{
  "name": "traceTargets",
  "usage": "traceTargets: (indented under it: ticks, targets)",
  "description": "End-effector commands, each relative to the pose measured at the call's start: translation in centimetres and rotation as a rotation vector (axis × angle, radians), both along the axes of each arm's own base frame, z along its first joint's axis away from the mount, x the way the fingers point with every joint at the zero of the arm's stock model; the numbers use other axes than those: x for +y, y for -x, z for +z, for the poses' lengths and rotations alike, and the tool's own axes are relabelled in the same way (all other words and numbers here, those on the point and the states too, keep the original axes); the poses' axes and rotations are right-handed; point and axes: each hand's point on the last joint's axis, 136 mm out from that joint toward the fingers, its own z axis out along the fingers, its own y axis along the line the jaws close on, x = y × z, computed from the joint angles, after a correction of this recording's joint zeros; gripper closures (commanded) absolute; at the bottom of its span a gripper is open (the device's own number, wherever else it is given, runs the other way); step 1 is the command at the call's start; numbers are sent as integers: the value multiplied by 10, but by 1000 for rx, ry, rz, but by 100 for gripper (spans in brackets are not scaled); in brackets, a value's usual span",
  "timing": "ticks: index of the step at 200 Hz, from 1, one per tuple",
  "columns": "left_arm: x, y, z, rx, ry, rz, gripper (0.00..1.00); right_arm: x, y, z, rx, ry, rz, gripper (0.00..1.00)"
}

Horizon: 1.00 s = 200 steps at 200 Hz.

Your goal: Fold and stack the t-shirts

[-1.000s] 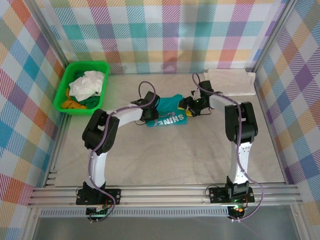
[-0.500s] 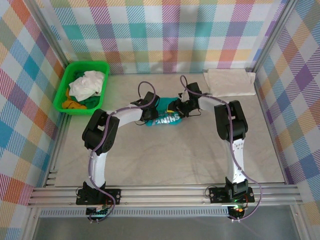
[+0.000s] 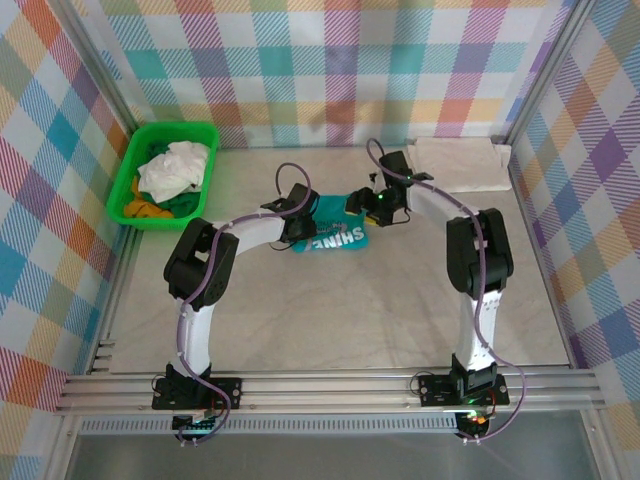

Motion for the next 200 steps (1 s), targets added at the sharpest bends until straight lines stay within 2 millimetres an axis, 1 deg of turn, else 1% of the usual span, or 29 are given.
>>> traceTargets:
  ticks: [1, 17, 45, 79, 97, 117, 130, 143, 154, 163, 172, 187, 200]
  targets:
    - [20, 16, -14, 74, -65, 15, 77, -23, 0, -4, 5, 103, -24, 36]
    - [19, 15, -14, 75, -62, 12, 77, -19, -1, -15, 42, 82, -18, 36]
    - [20, 17, -16, 82, -64, 11, 77, -6, -5, -32, 85, 21, -4, 36]
    - [19, 16, -15, 81, -65, 6, 77, 10, -6, -44, 114, -69, 25, 36]
    - [18, 16, -15, 80, -59, 4, 78, 23, -6, -48, 122, -128, 52, 38]
    - [16, 15, -16, 81, -53, 1, 77, 42, -6, -49, 126, -203, 83, 44]
    - [15, 15, -16, 84, -48, 0, 77, 54, -6, -49, 131, -238, 97, 46]
    - [14, 15, -16, 83, -43, -2, 77, 63, -9, -49, 129, -258, 100, 51]
    - [14, 16, -17, 86, -45, -2, 77, 68, -10, -50, 131, -265, 100, 52]
    - [14, 16, -16, 85, -45, -3, 77, 69, -12, -51, 129, -260, 93, 53]
    - [14, 16, -14, 81, -45, -5, 77, 67, -15, -53, 125, -255, 79, 57]
    - [16, 15, -11, 77, -53, -4, 77, 65, -19, -53, 113, -238, 61, 69]
    - [18, 14, -7, 68, -60, -2, 77, 61, -22, -52, 97, -223, 45, 77]
